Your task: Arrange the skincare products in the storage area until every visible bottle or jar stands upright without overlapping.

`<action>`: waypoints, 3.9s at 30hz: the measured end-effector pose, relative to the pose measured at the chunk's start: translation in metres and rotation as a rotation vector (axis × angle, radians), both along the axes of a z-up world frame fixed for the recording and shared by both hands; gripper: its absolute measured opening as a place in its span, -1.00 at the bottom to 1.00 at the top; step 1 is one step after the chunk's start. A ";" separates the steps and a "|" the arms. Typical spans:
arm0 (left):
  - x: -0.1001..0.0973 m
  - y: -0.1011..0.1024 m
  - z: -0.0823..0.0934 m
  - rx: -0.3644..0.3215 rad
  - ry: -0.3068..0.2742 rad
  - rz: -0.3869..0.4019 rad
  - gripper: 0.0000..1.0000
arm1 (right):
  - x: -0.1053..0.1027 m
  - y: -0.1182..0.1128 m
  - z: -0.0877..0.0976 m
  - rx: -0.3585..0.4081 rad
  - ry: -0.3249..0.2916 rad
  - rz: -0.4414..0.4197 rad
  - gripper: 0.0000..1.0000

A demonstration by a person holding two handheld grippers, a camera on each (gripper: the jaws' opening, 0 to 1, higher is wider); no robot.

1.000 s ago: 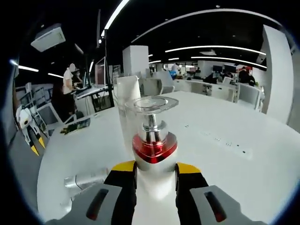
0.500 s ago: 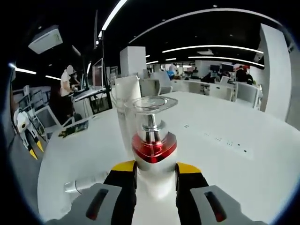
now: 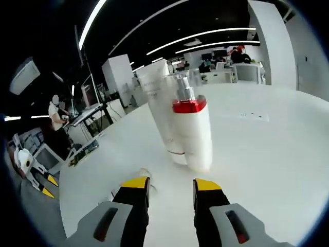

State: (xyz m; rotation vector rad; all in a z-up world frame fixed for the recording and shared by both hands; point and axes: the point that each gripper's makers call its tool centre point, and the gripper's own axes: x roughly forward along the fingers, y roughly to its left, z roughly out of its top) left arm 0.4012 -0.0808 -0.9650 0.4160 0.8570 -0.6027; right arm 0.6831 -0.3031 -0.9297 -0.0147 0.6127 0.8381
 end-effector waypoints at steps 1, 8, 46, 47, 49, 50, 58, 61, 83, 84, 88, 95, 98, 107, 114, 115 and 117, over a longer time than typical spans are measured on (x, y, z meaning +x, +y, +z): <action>0.000 0.000 0.000 -0.001 -0.001 0.000 -0.52 | -0.008 0.001 -0.001 -0.005 0.000 -0.005 -0.39; 0.001 -0.001 0.002 -0.009 -0.011 0.001 -0.52 | -0.039 -0.005 -0.009 -0.007 0.036 -0.198 -0.38; 0.009 0.007 0.015 -0.010 -0.090 0.040 -0.49 | -0.096 0.011 -0.001 -0.115 0.008 -0.116 -0.75; 0.009 0.006 0.016 -0.013 -0.092 0.037 -0.48 | -0.100 0.014 0.002 -0.109 0.003 -0.093 -0.75; 0.008 0.003 0.016 -0.019 -0.097 0.023 -0.43 | -0.108 0.022 0.011 -0.090 -0.006 -0.051 -0.75; 0.008 0.002 0.016 -0.019 -0.099 0.015 -0.41 | -0.110 0.023 0.013 -0.094 -0.010 -0.042 -0.75; 0.009 0.006 0.015 -0.001 -0.107 0.025 -0.36 | -0.142 0.063 0.030 -0.048 -0.027 0.164 -0.75; 0.008 0.006 0.014 0.004 -0.102 0.021 -0.34 | -0.155 0.082 0.029 -0.055 -0.036 0.237 -0.75; 0.012 0.010 0.015 0.052 -0.144 -0.002 -0.11 | -0.215 0.128 0.017 -0.302 -0.147 0.661 -0.75; 0.012 0.009 0.015 0.055 -0.143 -0.006 -0.10 | -0.216 0.129 0.017 -0.304 -0.150 0.667 -0.75; 0.012 0.007 0.018 0.055 -0.159 -0.018 -0.04 | -0.224 0.134 0.016 -0.349 -0.179 0.727 -0.75; 0.013 0.007 0.019 0.067 -0.173 -0.031 -0.04 | -0.242 0.147 0.019 -0.404 -0.219 0.820 -0.75; 0.011 0.007 0.015 0.080 -0.158 -0.041 -0.05 | -0.249 0.151 0.017 -0.428 -0.238 0.865 -0.75; 0.009 0.002 0.016 0.103 -0.185 -0.102 -0.08 | -0.268 0.160 0.008 -0.540 -0.335 1.028 -0.75; 0.006 -0.005 0.016 0.114 -0.197 -0.165 -0.10 | -0.280 0.170 0.015 -0.543 -0.419 1.120 -0.75; 0.006 -0.006 0.016 0.115 -0.200 -0.175 -0.12 | -0.281 0.171 0.015 -0.548 -0.424 1.133 -0.75; 0.003 -0.010 0.016 0.117 -0.205 -0.212 -0.17 | -0.284 0.172 0.014 -0.566 -0.457 1.173 -0.75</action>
